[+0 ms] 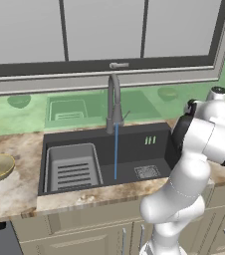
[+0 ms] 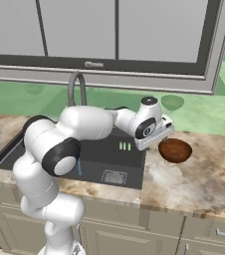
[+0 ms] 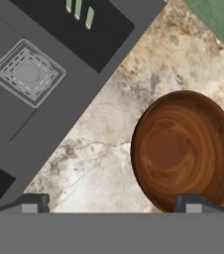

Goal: Rinse each bowl for a few seconds and place them down in the sink or on the counter.

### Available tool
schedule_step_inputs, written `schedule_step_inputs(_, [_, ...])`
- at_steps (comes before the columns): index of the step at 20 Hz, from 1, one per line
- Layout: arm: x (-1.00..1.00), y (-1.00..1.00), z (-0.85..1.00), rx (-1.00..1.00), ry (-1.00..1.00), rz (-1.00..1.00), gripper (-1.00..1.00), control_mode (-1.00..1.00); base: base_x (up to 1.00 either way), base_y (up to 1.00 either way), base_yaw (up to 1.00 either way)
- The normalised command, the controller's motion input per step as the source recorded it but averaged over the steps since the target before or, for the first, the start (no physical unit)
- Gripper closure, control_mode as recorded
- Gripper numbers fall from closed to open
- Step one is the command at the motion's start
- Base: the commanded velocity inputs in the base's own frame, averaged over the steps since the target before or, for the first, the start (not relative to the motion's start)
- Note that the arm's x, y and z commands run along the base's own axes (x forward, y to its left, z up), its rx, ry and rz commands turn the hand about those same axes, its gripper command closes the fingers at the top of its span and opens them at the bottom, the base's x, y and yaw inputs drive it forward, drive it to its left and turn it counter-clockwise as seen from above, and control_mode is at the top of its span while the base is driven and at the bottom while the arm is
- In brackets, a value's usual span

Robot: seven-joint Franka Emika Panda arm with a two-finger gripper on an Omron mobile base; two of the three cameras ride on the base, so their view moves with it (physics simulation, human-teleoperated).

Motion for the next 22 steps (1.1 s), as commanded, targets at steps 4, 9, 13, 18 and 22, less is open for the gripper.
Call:
schedule_step_inputs(4, [0.03, -0.03, -0.07, 0.00, -0.01, 0.04, -1.00, -1.00, 0.00, 0.00, 0.00])
schedule_step_inputs(9, [0.04, 0.00, -0.09, -0.01, -0.01, 0.03, -1.00, -1.00, 0.00, 0.00, 0.00])
schedule_step_inputs(13, [0.03, 0.00, -0.13, -0.02, 0.00, 0.01, -1.00, -1.00, 0.00, 0.00, 0.00])
schedule_step_inputs(18, [0.02, 0.00, -0.14, -0.03, 0.00, 0.00, -1.00, -1.00, 0.00, 0.00, 0.00])
schedule_step_inputs(22, [0.05, 0.00, -0.13, -0.03, 0.00, 0.00, -1.00, -1.00, 0.00, 0.00, 0.00])
